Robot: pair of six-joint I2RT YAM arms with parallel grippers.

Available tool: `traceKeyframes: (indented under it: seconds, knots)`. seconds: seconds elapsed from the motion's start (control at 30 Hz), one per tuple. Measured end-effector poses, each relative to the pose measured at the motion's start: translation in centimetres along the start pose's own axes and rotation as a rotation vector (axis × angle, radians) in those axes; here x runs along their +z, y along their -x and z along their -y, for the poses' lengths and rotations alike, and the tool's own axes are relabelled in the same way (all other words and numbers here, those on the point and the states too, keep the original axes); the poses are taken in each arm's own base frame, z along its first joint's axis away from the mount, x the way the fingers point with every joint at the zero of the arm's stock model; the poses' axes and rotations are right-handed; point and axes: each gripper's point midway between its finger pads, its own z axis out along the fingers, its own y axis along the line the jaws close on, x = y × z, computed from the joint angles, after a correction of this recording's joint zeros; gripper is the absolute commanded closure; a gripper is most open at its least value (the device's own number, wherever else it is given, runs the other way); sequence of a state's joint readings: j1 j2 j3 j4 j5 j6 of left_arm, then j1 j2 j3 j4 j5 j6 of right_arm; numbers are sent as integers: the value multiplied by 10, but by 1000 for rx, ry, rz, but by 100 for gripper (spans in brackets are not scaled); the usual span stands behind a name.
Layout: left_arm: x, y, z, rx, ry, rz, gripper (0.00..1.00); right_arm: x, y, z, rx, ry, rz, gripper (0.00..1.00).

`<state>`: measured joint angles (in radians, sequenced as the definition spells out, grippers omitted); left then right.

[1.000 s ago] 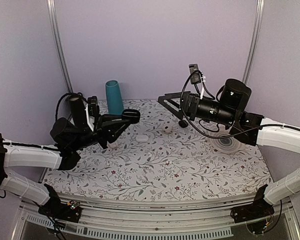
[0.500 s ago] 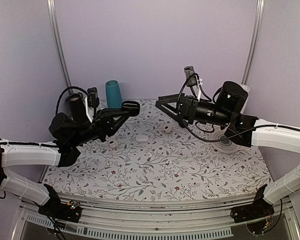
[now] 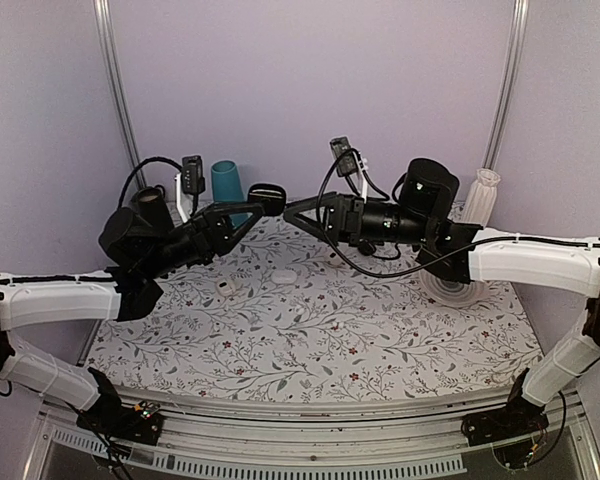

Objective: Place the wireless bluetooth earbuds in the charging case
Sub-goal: Pass from the left arm to the right

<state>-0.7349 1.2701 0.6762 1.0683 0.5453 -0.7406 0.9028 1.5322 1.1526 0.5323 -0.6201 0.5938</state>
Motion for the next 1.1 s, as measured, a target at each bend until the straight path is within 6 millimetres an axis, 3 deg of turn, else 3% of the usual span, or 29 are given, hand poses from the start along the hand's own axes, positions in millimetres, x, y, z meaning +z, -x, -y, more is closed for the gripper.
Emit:
traceKeyframes:
  seconds: [0.23,0.67,0.8,0.87,1.0,1.1]
  knots:
    - [4,-7,-8,-41,26,-33,100,4,2,-3,14,27,11,40]
    - [7,-14,-12,-60,27,-56,100,9,0,2,59,26,14,68]
    - [7,-14,-10,-59,20,-59,100,10,0,4,71,19,17,79]
    - [8,-13,-10,-58,17,-59,100,10,1,5,73,14,22,92]
    - [9,-12,-11,-61,22,-57,89,10,2,7,77,7,29,96]
    - [9,-12,-12,-60,26,-56,71,10,3,8,80,5,32,97]
